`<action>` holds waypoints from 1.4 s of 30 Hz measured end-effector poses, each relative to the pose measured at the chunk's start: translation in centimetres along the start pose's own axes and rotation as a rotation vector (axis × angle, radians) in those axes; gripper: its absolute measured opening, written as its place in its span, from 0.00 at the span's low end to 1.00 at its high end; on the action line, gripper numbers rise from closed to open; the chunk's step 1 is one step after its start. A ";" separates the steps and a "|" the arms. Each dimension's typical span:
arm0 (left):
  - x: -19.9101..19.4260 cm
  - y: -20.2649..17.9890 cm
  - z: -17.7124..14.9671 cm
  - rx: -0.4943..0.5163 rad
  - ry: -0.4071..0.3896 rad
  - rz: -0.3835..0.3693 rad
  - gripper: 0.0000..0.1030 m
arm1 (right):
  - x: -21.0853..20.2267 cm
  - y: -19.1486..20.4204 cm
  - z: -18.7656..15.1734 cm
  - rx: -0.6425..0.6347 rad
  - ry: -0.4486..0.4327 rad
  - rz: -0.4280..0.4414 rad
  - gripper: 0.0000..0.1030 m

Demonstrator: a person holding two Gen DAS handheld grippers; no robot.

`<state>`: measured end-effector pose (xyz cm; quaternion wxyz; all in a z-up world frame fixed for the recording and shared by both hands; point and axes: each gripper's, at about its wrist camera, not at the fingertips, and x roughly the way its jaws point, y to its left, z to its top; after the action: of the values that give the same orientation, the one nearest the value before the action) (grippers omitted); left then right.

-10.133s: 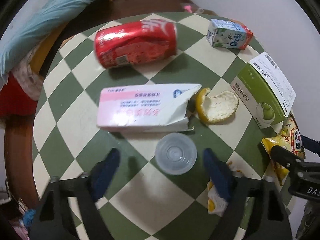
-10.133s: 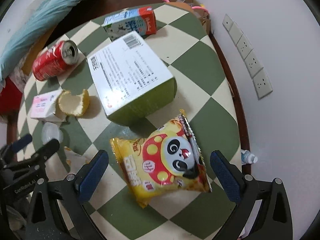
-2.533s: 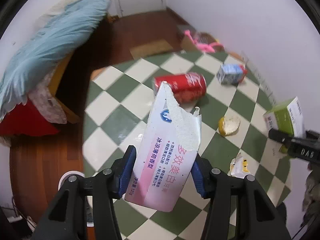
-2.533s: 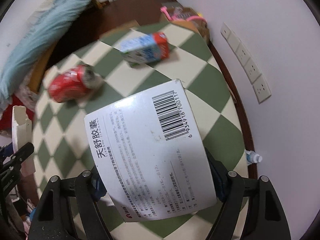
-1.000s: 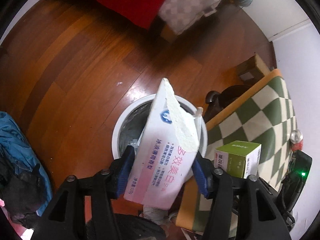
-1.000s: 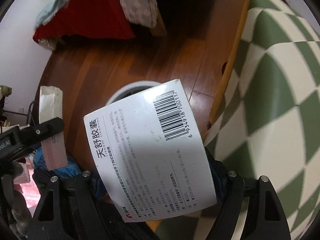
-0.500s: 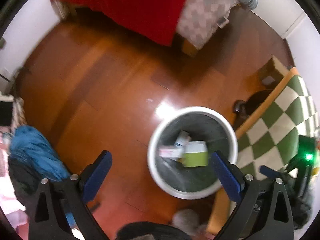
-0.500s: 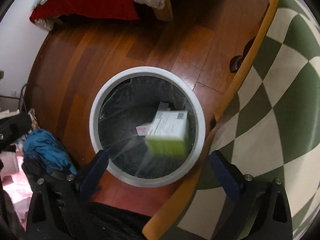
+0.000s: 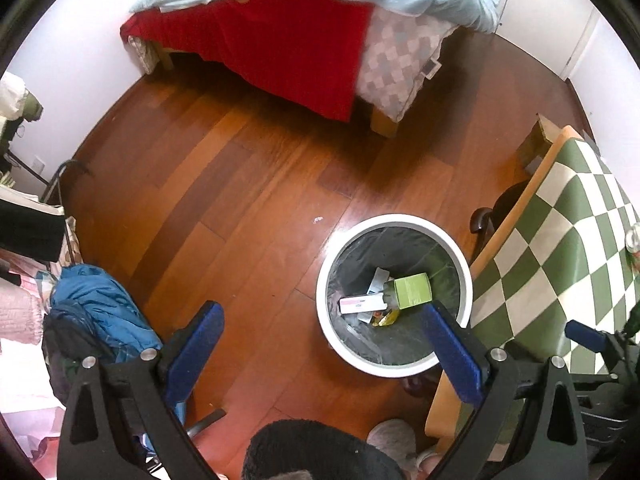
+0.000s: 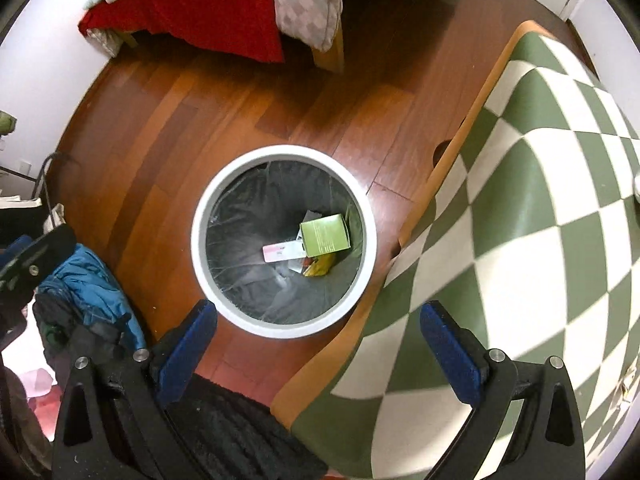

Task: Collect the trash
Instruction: 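Move both open tools from the bin back over the table, then grasp the crumpled wrapper with the right tool while the left grasps the orange peel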

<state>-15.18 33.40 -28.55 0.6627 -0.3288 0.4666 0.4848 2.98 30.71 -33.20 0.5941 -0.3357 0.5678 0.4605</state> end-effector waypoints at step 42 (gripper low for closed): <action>-3.2 -31.5 -10.6 0.405 0.022 -0.152 0.98 | -15.5 -35.7 -21.5 0.665 -0.286 -0.024 0.87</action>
<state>11.26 12.98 -29.74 0.7447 -0.2286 0.5355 0.3264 29.31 -4.18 -25.13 0.7496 -0.0631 0.5936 0.2859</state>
